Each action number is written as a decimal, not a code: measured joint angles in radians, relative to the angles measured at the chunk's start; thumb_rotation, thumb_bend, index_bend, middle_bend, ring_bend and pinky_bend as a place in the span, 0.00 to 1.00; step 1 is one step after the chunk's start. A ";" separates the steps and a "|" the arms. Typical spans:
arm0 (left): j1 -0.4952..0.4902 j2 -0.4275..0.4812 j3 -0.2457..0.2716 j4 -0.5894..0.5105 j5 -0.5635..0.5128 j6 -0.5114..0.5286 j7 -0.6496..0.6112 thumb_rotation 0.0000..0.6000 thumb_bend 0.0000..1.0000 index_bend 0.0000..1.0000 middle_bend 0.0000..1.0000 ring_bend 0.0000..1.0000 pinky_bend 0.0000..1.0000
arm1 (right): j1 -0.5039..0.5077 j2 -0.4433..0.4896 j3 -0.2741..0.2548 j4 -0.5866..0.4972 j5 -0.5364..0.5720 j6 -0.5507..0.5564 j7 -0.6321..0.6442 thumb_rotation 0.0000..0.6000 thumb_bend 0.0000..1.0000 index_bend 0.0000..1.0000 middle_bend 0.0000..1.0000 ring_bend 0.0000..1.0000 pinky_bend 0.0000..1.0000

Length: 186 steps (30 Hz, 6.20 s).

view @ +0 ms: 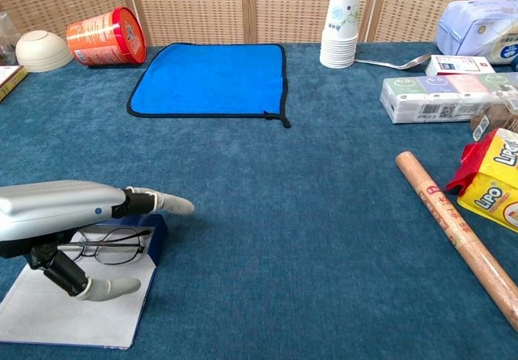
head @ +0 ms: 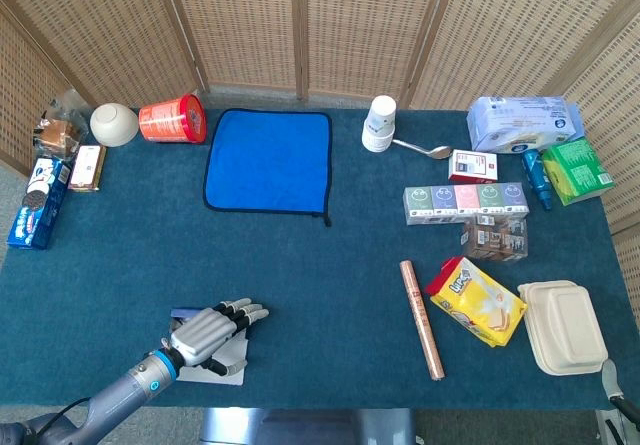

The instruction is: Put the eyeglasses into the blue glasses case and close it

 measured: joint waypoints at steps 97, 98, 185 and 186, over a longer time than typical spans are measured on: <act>0.229 0.166 0.163 -0.050 0.125 0.166 -0.180 0.66 0.33 0.01 0.06 0.00 0.09 | 0.020 -0.006 -0.001 0.029 -0.003 -0.027 0.033 1.00 0.37 0.00 0.04 0.00 0.10; 0.233 0.167 0.164 -0.050 0.125 0.169 -0.181 0.65 0.33 0.01 0.06 0.00 0.09 | 0.021 -0.006 -0.001 0.029 -0.003 -0.028 0.034 1.00 0.37 0.00 0.04 0.00 0.10; 0.850 -0.244 0.168 0.927 0.576 1.028 0.067 0.47 0.27 0.00 0.00 0.00 0.00 | 0.310 0.028 -0.031 0.129 -0.150 -0.253 0.130 1.00 0.37 0.00 0.04 0.00 0.11; 0.856 -0.250 0.168 0.942 0.573 1.031 0.064 0.49 0.27 0.00 0.00 0.00 0.00 | 0.312 0.030 -0.033 0.127 -0.155 -0.250 0.130 1.00 0.37 0.00 0.04 0.00 0.11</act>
